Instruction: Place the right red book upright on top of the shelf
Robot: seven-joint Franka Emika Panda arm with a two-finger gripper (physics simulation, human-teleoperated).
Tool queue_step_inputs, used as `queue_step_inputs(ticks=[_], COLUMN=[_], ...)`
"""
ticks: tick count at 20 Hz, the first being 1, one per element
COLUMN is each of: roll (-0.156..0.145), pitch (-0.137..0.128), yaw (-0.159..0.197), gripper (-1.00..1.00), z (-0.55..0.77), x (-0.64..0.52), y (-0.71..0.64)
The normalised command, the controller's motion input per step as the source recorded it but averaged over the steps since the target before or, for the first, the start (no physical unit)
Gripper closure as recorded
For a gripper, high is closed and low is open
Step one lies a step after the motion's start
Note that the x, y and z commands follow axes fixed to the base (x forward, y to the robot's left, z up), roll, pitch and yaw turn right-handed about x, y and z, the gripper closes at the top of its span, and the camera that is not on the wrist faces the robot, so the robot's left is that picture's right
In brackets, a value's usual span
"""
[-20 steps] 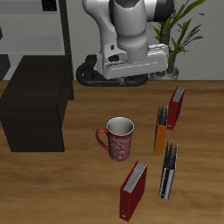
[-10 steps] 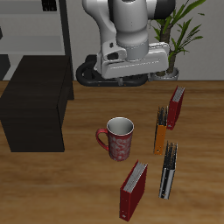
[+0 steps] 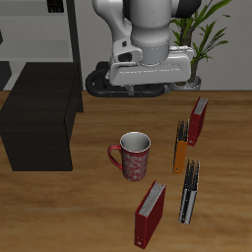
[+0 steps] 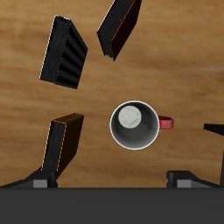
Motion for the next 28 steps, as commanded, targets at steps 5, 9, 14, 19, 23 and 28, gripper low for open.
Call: queue_step_inputs(ticks=[5, 9, 14, 19, 23, 28], roll=[-0.044, 0.011, -0.018, 0.014, 0.018, 0.004], pitch=[-0.008, -0.013, -0.029, -0.040, -0.027, -0.021], yaw=[-0.031, -0.019, -0.009, -0.031, -0.011, -0.017], gripper=[-1.00, -1.00, -1.00, -1.00, -1.00, -1.00], z=[0.03, -0.07, -0.05, -0.09, -0.14, -0.17], x=[0.41, 0.43, 0.36, 0.38, 0.30, 0.33], y=[-0.15, -0.05, -0.08, 0.06, 0.19, 0.08])
